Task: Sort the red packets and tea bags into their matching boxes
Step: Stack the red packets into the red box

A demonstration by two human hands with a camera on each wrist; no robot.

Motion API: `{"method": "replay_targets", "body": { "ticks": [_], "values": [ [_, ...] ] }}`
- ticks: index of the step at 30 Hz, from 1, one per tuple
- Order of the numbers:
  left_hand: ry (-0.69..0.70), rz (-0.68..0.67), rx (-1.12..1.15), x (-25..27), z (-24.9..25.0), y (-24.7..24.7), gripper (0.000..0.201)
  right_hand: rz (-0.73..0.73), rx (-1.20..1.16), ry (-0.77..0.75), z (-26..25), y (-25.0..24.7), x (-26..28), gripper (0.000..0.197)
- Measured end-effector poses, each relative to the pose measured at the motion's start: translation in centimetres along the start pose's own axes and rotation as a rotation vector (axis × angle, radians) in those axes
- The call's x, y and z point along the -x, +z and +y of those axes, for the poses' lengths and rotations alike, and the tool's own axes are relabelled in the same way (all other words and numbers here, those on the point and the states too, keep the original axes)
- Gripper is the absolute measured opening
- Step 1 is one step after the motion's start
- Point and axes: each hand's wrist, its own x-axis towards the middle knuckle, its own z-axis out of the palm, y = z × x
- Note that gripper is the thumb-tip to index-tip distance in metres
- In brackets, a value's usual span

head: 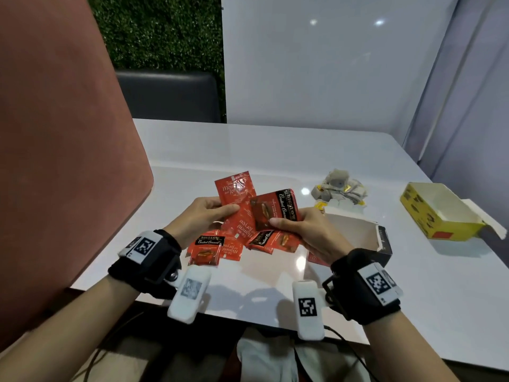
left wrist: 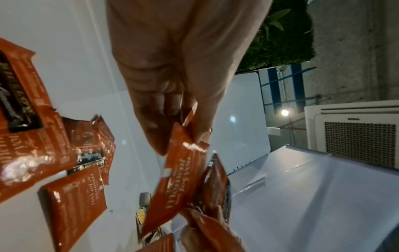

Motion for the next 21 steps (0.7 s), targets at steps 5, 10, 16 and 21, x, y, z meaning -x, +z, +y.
{"method": "replay_targets", "body": {
  "ticks": [5,10,16,21],
  "values": [
    [-0.071,-0.082,-0.012,0.4,-0.1,-0.4,0.023,0.117,-0.025,-0.03,-0.6,-1.1,0.1,0.01],
    [-0.106,-0.107,0.022,1.1,-0.8,-0.3,0.017,0.166,-0.028,-0.114,-1.1,-1.4,0.8,0.009],
    [-0.105,-0.244,0.076,1.6,-0.4,0.5,0.023,0.109,-0.003,-0.075,-1.3,-1.6,0.7,0.013],
    [-0.115,-0.296,0.203,1.7,-0.9,0.2,0.035,0.302,0.495,-0.757,-1.7,-1.1,2.6,0.01]
  ]
}}
